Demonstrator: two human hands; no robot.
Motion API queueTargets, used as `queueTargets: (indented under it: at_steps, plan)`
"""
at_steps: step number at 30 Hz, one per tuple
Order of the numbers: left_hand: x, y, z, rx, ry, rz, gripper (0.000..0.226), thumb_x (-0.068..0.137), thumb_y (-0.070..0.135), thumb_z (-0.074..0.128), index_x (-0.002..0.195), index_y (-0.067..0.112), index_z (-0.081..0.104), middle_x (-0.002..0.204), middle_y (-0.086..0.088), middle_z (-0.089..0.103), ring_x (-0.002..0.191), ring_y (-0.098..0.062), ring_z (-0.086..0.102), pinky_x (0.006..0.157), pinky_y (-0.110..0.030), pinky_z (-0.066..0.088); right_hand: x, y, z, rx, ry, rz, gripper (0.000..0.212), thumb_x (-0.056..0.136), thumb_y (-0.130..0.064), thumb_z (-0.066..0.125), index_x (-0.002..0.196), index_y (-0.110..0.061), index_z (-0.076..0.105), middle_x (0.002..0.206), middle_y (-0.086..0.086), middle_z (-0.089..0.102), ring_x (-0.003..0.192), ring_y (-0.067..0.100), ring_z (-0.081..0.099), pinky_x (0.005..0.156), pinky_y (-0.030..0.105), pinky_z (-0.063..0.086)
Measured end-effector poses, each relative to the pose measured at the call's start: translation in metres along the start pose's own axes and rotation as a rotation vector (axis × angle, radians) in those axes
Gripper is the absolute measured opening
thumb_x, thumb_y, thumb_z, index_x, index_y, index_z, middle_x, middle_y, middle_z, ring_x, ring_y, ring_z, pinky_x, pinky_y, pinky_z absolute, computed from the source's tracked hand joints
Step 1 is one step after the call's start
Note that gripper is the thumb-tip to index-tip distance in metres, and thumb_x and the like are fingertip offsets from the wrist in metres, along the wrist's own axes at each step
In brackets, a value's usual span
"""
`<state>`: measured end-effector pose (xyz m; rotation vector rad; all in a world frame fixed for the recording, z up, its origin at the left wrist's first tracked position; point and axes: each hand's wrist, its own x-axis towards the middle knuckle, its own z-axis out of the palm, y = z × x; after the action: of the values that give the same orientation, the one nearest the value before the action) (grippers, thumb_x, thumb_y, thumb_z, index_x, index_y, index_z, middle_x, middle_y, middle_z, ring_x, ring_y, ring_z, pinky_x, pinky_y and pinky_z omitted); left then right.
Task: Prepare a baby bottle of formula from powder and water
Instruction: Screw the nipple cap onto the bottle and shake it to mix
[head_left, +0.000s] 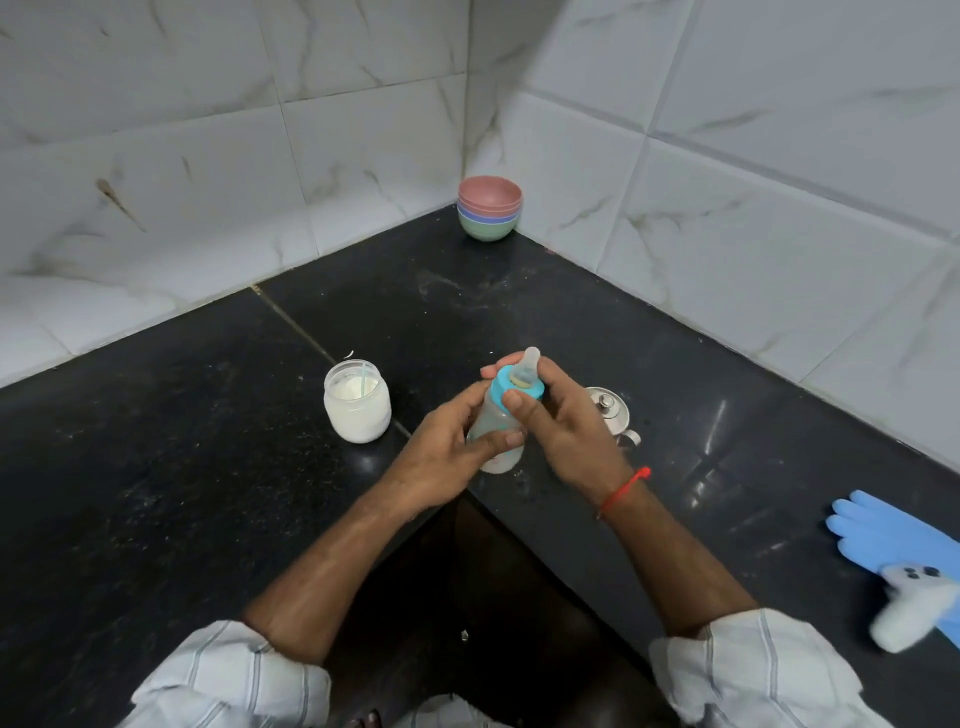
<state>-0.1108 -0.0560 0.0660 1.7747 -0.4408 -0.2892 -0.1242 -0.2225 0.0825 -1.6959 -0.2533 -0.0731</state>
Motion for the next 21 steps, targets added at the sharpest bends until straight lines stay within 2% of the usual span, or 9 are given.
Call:
queueTargets:
  at_steps: [3,5,7,10,13,15,16,19,21]
  plan:
    - [-0.003,-0.002,0.013,0.146,0.178,0.05,0.057,0.082,0.053,0.064,0.137,0.039,0.053,0.119,0.015,0.07,0.109,-0.007,0.067,0.094,-0.044,0.055,-0.006,0.005,0.025,-0.078,0.308,0.046,0.041,0.092,-0.033,0.067,0.128,-0.014,0.062,0.115,0.001,0.073,0.109,0.015,0.069,0.098,0.046,0.057]
    - [-0.005,-0.003,0.021,0.17,0.243,0.075,0.056,0.082,0.05,0.06,0.136,0.036,0.053,0.116,0.016,0.07,0.104,-0.007,0.068,0.089,-0.042,0.056,-0.006,0.006,0.032,-0.161,0.412,0.044,0.04,0.095,-0.026,0.069,0.131,-0.011,0.062,0.116,0.0,0.072,0.106,0.007,0.069,0.097,0.038,0.057]
    - [-0.005,-0.003,0.021,0.152,0.235,0.077,0.052,0.085,0.045,0.061,0.135,0.037,0.053,0.116,0.016,0.069,0.105,-0.008,0.068,0.088,-0.044,0.057,-0.005,0.005,0.032,-0.177,0.429,0.046,0.041,0.095,-0.025,0.071,0.132,-0.011,0.062,0.118,-0.001,0.072,0.106,0.005,0.068,0.096,0.035,0.057]
    - [-0.002,-0.001,0.009,0.115,0.147,0.059,0.05,0.087,0.04,0.069,0.135,0.04,0.053,0.119,0.018,0.068,0.112,-0.007,0.065,0.092,-0.044,0.057,-0.005,0.0,0.019,-0.127,0.261,0.039,0.041,0.093,-0.03,0.073,0.13,-0.018,0.06,0.117,-0.001,0.071,0.108,0.014,0.069,0.094,0.043,0.058]
    - [-0.001,0.004,-0.001,0.03,-0.027,0.039,0.05,0.09,0.025,0.074,0.136,0.03,0.056,0.125,0.011,0.068,0.119,-0.012,0.063,0.1,-0.043,0.053,-0.003,-0.014,-0.009,-0.021,-0.098,0.036,0.04,0.098,-0.017,0.065,0.136,-0.014,0.055,0.132,0.006,0.065,0.119,0.022,0.065,0.099,0.038,0.056]
    - [-0.002,0.005,-0.003,-0.039,-0.103,0.024,0.053,0.09,0.019,0.073,0.139,0.023,0.054,0.13,0.006,0.067,0.123,-0.015,0.062,0.104,-0.038,0.051,-0.002,-0.021,-0.024,0.023,-0.297,0.04,0.042,0.099,-0.014,0.058,0.14,-0.01,0.051,0.141,0.013,0.058,0.124,0.037,0.06,0.102,0.049,0.053]
    - [-0.001,0.005,-0.003,-0.064,-0.112,0.018,0.052,0.091,0.016,0.072,0.139,0.02,0.054,0.13,0.004,0.068,0.123,-0.015,0.062,0.104,-0.037,0.051,0.0,-0.022,-0.027,0.033,-0.347,0.034,0.042,0.099,-0.014,0.056,0.14,-0.008,0.05,0.142,0.018,0.055,0.124,0.043,0.058,0.103,0.056,0.051]
    - [-0.001,0.005,0.0,-0.088,-0.081,0.009,0.048,0.092,0.011,0.07,0.137,0.018,0.055,0.126,0.002,0.07,0.12,-0.014,0.064,0.102,-0.035,0.053,0.002,-0.017,-0.023,0.026,-0.325,-0.006,0.035,0.1,-0.021,0.054,0.134,-0.01,0.053,0.136,0.028,0.052,0.12,0.049,0.056,0.101,0.066,0.047]
    - [0.001,0.005,0.001,-0.066,-0.064,0.002,0.046,0.093,0.013,0.07,0.136,0.019,0.055,0.125,0.003,0.069,0.119,-0.012,0.065,0.099,-0.033,0.054,0.001,-0.012,-0.017,-0.031,-0.242,-0.051,0.032,0.101,-0.024,0.057,0.13,-0.01,0.054,0.131,0.023,0.057,0.117,0.043,0.06,0.099,0.063,0.049]
